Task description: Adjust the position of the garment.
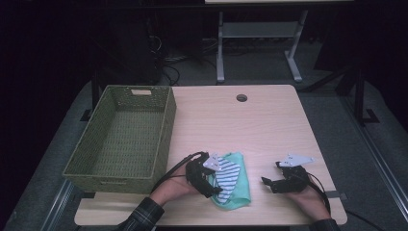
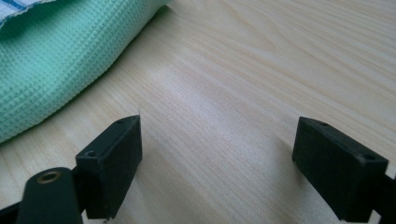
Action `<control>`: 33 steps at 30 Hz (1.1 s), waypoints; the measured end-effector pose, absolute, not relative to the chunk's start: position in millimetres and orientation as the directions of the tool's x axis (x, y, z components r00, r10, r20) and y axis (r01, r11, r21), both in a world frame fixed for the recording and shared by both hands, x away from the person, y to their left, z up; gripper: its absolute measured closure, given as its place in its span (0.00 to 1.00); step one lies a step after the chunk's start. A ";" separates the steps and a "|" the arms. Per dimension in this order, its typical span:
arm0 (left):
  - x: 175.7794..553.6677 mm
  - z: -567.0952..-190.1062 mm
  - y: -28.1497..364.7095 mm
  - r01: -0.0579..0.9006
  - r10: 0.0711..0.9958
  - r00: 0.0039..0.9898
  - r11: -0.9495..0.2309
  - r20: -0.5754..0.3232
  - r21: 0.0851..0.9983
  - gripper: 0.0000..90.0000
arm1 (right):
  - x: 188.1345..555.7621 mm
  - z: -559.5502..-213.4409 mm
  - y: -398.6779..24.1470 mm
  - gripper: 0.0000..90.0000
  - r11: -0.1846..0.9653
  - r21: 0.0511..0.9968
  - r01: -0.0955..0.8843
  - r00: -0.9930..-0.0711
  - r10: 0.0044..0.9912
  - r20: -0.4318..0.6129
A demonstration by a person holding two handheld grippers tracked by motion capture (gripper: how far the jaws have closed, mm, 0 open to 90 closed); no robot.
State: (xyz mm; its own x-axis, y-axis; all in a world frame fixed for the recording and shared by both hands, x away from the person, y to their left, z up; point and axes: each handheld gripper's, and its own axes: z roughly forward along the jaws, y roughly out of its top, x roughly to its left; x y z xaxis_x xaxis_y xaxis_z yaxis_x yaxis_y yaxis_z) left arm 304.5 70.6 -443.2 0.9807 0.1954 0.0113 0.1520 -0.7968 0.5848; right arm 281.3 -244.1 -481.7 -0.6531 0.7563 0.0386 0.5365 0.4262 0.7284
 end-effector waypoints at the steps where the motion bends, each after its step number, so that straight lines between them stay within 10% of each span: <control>1: 305.0 -442.0 70.0 0.135 0.183 0.983 -0.801 0.024 0.584 0.20 | 280.8 -481.7 -243.2 0.17 0.423 0.730 0.537 -0.650 0.759 0.038; 24: 307.1 -455.6 65.0 0.114 0.144 0.989 -0.846 0.018 0.521 0.19 | 280.9 -481.8 -242.9 0.17 0.422 0.729 0.539 -0.648 0.761 0.038; 33: 307.2 -450.7 63.2 0.094 0.106 0.994 -0.866 -0.004 0.490 0.37 | 280.7 -481.9 -242.9 0.17 0.423 0.729 0.538 -0.648 0.761 0.037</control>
State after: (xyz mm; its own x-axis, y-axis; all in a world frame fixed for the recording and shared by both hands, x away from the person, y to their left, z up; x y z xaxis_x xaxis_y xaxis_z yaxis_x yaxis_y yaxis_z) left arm 307.2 63.2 -450.7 0.9944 0.1058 -0.0038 0.0940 -0.8664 0.4905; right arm 280.7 -242.9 -481.9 -0.6477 0.7610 0.0368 0.5381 0.4227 0.7292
